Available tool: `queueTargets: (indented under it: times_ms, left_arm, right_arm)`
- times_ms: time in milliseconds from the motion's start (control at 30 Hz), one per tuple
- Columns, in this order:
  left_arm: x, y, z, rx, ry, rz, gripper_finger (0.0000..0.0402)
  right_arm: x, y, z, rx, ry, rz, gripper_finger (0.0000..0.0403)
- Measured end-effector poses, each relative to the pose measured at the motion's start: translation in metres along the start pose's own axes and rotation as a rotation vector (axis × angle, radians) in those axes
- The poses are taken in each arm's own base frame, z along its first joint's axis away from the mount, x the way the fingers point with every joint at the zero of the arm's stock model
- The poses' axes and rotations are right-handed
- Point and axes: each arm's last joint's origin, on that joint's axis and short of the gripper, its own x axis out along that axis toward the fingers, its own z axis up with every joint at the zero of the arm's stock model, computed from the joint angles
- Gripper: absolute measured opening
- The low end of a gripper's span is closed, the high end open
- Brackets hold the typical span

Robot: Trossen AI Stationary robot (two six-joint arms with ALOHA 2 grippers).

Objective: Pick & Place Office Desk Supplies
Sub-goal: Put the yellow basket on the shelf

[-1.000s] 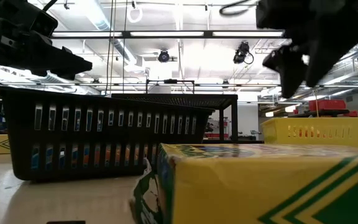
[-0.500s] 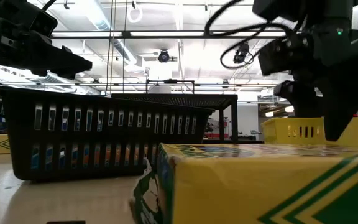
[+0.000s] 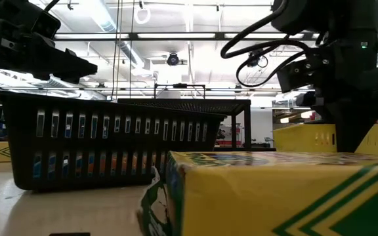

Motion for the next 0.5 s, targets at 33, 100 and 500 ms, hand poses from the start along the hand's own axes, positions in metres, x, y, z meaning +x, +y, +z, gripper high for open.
queueTargets:
  times_ms: [33, 100, 500]
  left_arm:
    - [0.000, 0.000, 0.000, 0.000, 0.000, 0.000, 0.0164]
    - [0.000, 0.000, 0.000, 0.000, 0.000, 0.000, 0.0164]
    - [0.000, 0.000, 0.000, 0.000, 0.000, 0.000, 0.0164]
  right_arm:
    - [0.000, 0.001, -0.001, 0.004, -0.002, -0.005, 0.0013]
    - [0.000, 0.003, -0.003, 0.007, 0.003, -0.018, 0.0007]
    - [-0.028, 0.017, -0.010, 0.046, 0.034, -0.222, 0.0002]
